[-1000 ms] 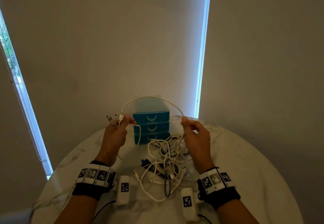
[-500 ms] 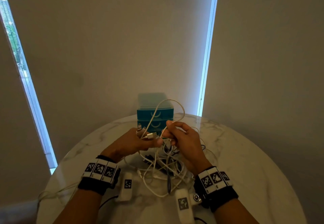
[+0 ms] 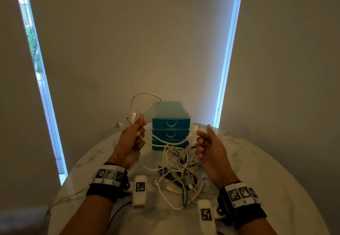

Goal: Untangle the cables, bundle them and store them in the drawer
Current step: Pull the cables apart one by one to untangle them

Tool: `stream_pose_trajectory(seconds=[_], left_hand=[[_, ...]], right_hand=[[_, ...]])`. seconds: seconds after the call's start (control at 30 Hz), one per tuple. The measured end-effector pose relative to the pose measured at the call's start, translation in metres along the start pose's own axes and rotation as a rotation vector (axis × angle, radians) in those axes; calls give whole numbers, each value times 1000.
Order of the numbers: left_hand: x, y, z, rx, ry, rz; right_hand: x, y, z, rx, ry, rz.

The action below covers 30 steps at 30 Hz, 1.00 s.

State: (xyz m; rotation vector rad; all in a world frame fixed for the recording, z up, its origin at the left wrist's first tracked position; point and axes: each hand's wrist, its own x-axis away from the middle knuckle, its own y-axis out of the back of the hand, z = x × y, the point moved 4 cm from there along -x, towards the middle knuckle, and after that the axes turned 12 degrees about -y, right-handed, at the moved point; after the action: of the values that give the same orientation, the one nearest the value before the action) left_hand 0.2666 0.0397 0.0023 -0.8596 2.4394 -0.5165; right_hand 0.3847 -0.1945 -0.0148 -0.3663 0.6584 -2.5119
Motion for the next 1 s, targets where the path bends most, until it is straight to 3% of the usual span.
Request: stream_pose_trajectory(seconds=[0.1, 0.33, 0.57, 0.8, 0.9, 1.0], left_hand=[[-2, 1, -3, 127, 14, -23], [1, -4, -8, 205, 45, 18], [2, -6, -11, 155, 46, 108], [9, -10, -22, 147, 35, 222], [7, -8, -26, 52, -7, 187], [0, 1, -30, -15, -51, 114]], right_hand=[[1, 1, -1, -42, -40, -7], [21, -60, -23, 586, -44, 86], [5, -99, -7, 962, 33, -31], [-2, -107, 0, 1070, -90, -49], [2, -105, 6, 1095, -62, -11], [10, -102, 28, 926, 12, -80]])
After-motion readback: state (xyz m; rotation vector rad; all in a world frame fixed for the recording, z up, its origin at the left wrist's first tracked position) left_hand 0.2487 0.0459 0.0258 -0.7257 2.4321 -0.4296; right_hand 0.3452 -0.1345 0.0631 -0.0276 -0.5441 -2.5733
